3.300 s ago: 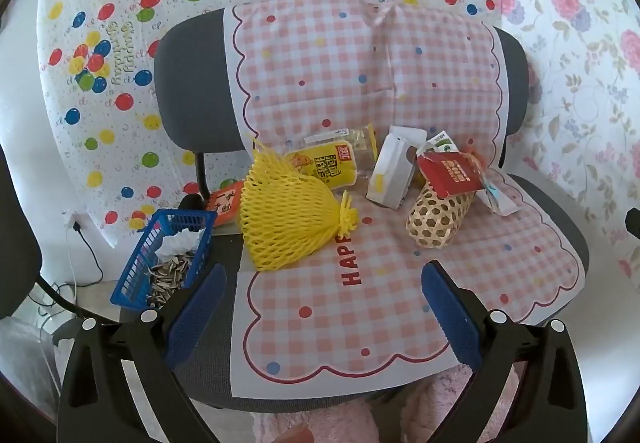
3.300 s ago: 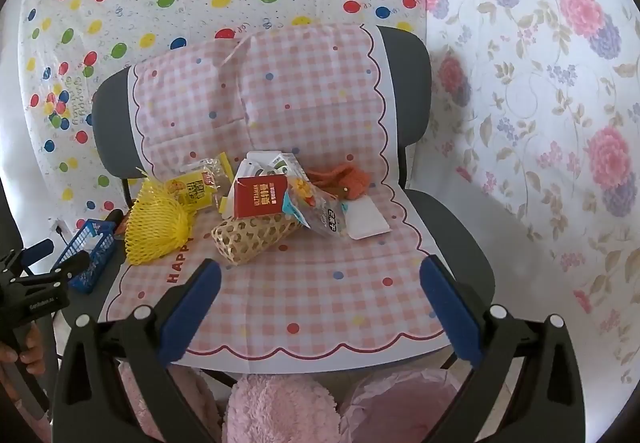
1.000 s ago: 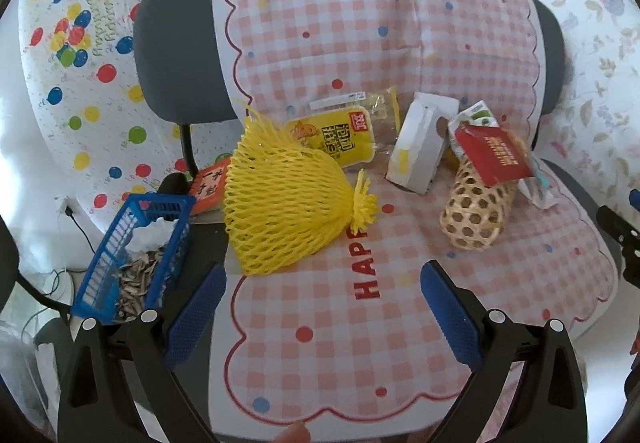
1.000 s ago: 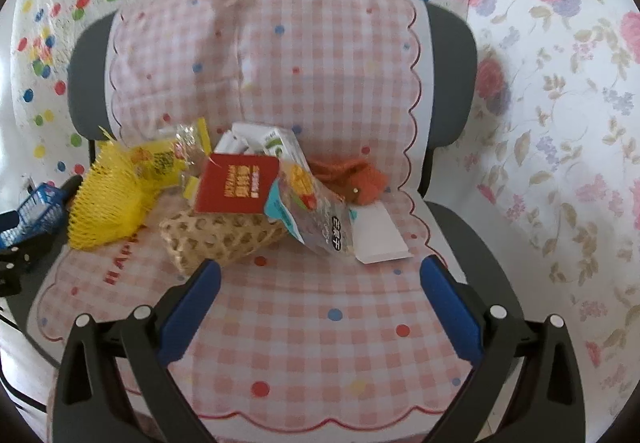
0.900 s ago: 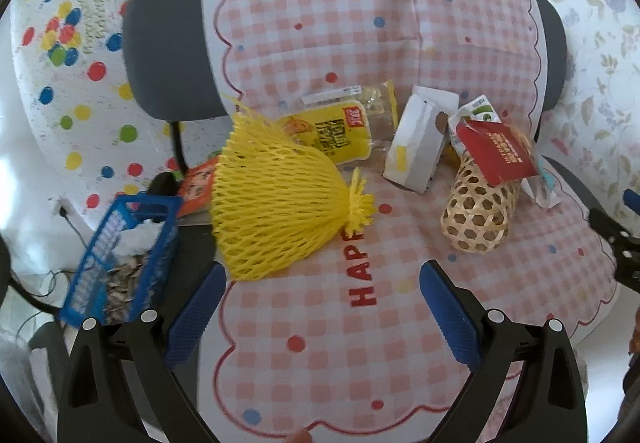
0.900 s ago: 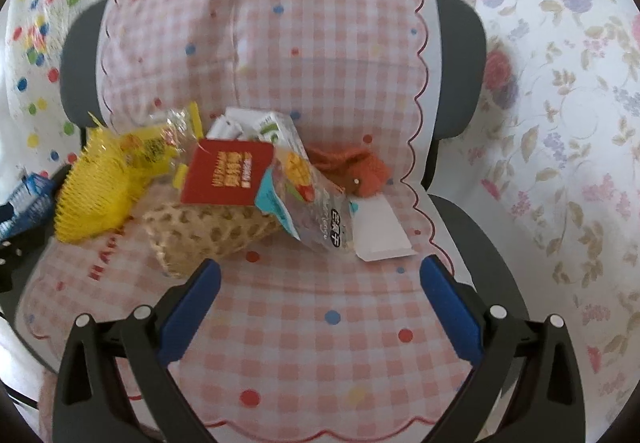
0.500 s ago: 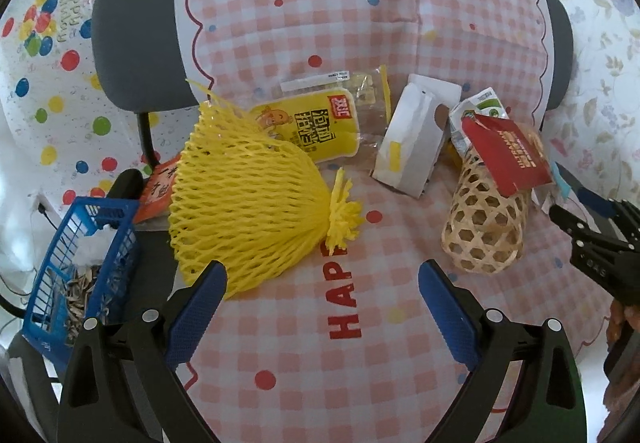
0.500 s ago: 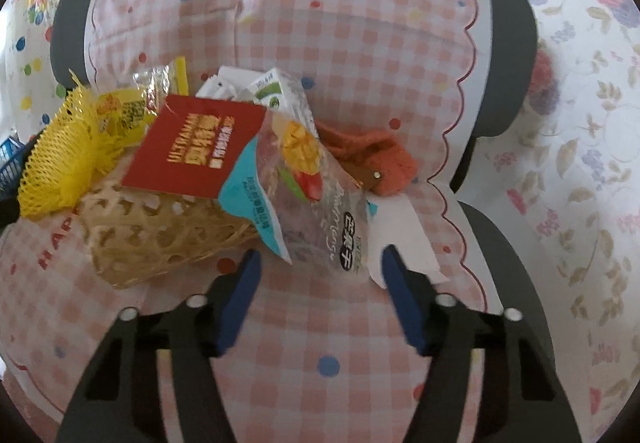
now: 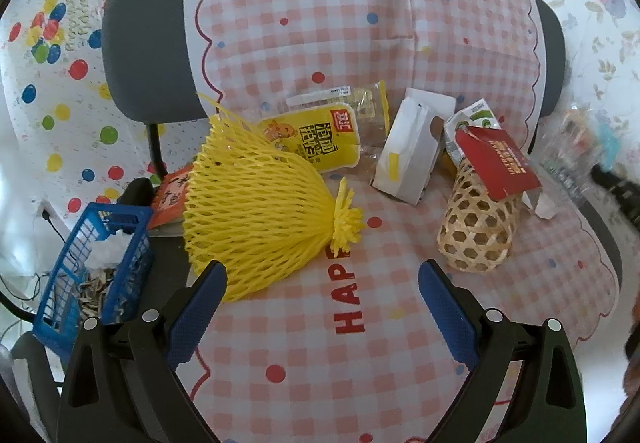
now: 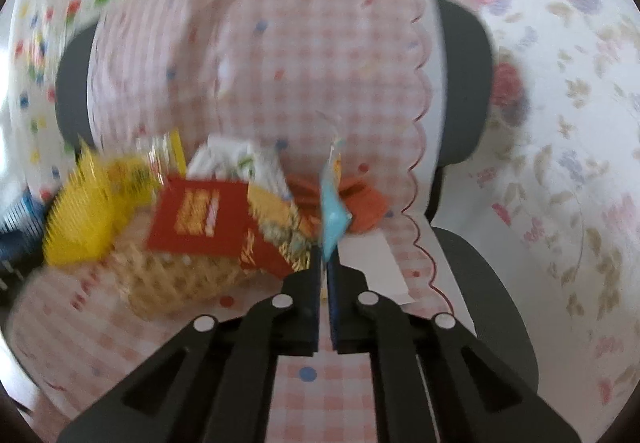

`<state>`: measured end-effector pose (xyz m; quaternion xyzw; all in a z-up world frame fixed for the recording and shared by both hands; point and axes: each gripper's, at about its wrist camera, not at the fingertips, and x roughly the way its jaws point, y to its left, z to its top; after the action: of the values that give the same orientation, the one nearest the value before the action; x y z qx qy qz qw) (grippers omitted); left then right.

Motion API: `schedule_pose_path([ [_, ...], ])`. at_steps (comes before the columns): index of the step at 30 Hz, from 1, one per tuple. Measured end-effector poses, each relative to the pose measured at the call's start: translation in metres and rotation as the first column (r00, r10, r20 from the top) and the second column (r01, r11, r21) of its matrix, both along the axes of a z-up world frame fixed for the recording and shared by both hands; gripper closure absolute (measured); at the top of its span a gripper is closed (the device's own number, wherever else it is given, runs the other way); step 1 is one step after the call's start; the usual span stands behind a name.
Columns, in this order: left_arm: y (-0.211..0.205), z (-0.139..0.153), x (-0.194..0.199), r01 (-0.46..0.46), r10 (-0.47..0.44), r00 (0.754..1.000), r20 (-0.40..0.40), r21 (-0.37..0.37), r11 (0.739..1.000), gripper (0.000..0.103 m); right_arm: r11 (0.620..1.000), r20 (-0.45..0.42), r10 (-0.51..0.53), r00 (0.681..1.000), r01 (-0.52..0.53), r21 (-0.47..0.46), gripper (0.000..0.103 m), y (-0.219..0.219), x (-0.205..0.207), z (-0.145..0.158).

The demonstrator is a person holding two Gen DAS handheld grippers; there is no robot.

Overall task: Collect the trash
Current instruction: 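Grasp the yellow foam net with the left gripper while the right holds the wrapper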

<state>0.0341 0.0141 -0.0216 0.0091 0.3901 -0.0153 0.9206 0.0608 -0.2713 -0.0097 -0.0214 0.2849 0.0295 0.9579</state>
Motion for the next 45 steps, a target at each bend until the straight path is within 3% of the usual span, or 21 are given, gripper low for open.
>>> schedule_pose_path([
  [3, 0.011, 0.002, -0.01, -0.012, 0.012, 1.0, 0.004, -0.009, 1.0, 0.008, 0.996, 0.036, -0.004, 0.999, 0.0, 0.095, 0.1, -0.008, -0.026, 0.023],
  [6, 0.023, 0.002, -0.017, -0.035, 0.035, 0.999, 0.004, -0.012, 0.999, 0.008, 0.995, 0.066, -0.003, 0.998, -0.004, 0.098, 0.1, -0.001, -0.053, 0.037],
  [14, 0.047, -0.007, -0.021, -0.054, 0.054, 0.999, 0.0, -0.024, 0.998, 0.014, 0.992, 0.065, 0.041, 0.997, -0.048, 0.121, 0.1, 0.023, -0.091, 0.033],
  [16, 0.046, -0.013, -0.016, -0.042, 0.041, 0.999, -0.012, -0.015, 0.999, 0.042, 0.99, 0.064, 0.045, 0.997, -0.053, 0.13, 0.1, 0.025, -0.093, 0.031],
  [17, 0.045, -0.015, -0.013, -0.039, 0.039, 0.999, -0.021, -0.017, 0.999, 0.043, 0.99, 0.064, 0.044, 0.997, -0.053, 0.134, 0.1, 0.025, -0.092, 0.031],
  [21, 0.032, -0.025, 0.009, -0.01, 0.009, 0.999, -0.033, -0.036, 0.999, 0.039, 0.992, 0.083, 0.021, 0.996, -0.031, 0.124, 0.1, 0.024, -0.091, 0.034],
  [25, 0.014, -0.036, 0.037, -0.01, 0.01, 0.999, -0.043, 0.009, 1.0, 0.019, 0.993, 0.087, 0.006, 0.996, -0.017, 0.119, 0.1, 0.021, -0.085, 0.033],
  [28, 0.018, -0.044, 0.053, -0.057, 0.06, 0.997, -0.057, 0.049, 0.997, 0.018, 0.993, 0.07, -0.002, 0.998, -0.006, 0.117, 0.1, 0.017, -0.078, 0.027],
  [32, 0.059, -0.043, 0.053, -0.137, 0.135, 0.99, -0.043, -0.055, 0.989, 0.017, 0.994, 0.056, -0.014, 0.998, 0.008, 0.111, 0.1, 0.011, -0.072, 0.018],
  [36, 0.087, -0.051, 0.057, -0.184, 0.178, 0.981, -0.074, -0.075, 0.98, 0.017, 0.992, 0.044, -0.016, 0.999, 0.01, 0.127, 0.1, 0.01, -0.062, 0.01],
  [41, 0.081, -0.059, 0.066, -0.146, 0.144, 0.986, -0.08, -0.023, 0.989, 0.015, 0.991, 0.022, 0.003, 1.0, -0.006, 0.131, 0.1, 0.017, -0.052, 0.0],
  [45, 0.062, -0.064, 0.084, -0.058, 0.056, 0.991, -0.12, -0.017, 0.998, 0.015, 0.993, 0.015, 0.01, 1.0, -0.011, 0.118, 0.1, 0.023, -0.051, 0.0],
])
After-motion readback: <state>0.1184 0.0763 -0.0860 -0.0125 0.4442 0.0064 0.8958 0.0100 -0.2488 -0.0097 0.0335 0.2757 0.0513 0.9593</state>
